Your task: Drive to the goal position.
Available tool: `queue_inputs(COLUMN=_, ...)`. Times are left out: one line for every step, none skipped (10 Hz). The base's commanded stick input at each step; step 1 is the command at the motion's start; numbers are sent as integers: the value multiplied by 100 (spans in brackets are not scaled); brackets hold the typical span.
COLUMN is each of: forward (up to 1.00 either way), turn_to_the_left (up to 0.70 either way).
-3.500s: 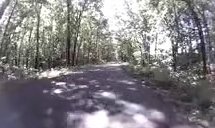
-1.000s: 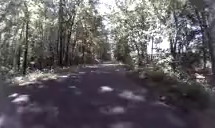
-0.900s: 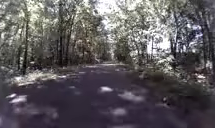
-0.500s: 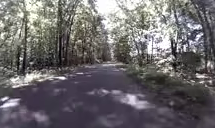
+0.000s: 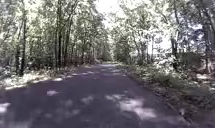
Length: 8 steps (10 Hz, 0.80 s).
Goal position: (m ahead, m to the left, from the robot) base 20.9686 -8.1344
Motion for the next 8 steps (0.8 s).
queue_inputs(forward=45, turn_to_the_left=0)
queue_inputs(forward=45, turn_to_the_left=0)
queue_inputs(forward=45, turn_to_the_left=0)
queue_inputs(forward=45, turn_to_the_left=0)
queue_inputs(forward=45, turn_to_the_left=0)
queue_inputs(forward=45, turn_to_the_left=0)
queue_inputs(forward=45, turn_to_the_left=0)
queue_inputs(forward=45, turn_to_the_left=0)
